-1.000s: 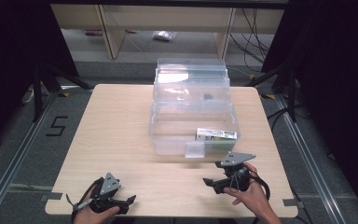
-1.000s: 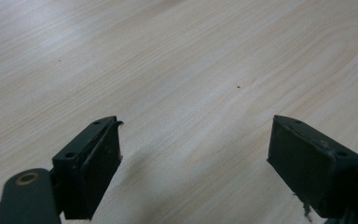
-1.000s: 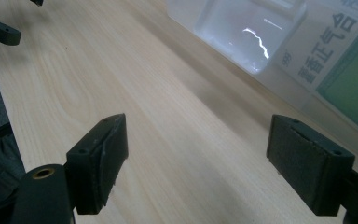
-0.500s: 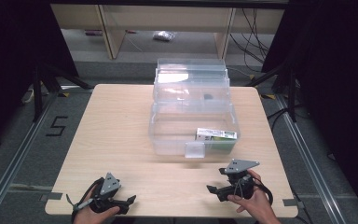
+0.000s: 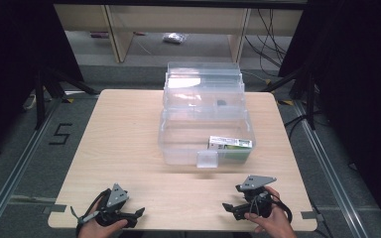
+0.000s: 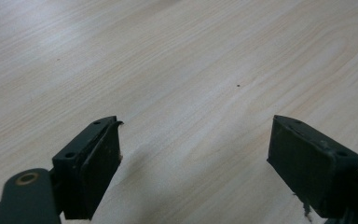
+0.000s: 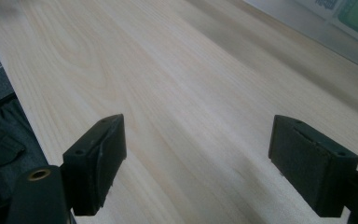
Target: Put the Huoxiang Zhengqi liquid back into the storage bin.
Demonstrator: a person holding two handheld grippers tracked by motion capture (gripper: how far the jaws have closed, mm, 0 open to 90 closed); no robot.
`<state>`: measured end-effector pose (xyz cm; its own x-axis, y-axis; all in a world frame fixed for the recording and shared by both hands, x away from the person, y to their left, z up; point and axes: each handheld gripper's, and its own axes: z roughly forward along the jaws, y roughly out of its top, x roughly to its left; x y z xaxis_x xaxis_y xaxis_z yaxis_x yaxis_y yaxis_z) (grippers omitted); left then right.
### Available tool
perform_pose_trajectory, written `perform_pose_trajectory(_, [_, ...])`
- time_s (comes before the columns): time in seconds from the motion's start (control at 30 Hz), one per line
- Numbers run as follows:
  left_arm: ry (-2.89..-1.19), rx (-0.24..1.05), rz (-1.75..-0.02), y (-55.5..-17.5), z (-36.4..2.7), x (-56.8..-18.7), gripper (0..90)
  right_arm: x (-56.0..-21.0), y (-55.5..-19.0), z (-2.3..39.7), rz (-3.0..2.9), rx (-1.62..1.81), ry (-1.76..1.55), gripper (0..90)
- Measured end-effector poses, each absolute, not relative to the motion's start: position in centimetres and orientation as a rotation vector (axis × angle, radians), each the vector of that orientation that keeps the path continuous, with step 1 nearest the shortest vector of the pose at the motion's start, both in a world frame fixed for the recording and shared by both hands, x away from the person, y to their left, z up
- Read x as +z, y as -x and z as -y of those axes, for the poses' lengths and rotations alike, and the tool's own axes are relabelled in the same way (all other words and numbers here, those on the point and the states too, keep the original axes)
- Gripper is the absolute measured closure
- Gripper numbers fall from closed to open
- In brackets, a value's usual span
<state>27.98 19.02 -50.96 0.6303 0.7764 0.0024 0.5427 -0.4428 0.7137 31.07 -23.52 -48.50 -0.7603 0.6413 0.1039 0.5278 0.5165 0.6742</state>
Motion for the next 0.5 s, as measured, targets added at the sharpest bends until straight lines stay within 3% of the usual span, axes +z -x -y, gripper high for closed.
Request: perform_pose_trajectory(0.5, [-2.179, 0.429, -1.015, -27.92, -19.09, -50.84, 16.3, -48.84, -31.29, 23.55, -2.586, 1.069, -1.019, 19.4])
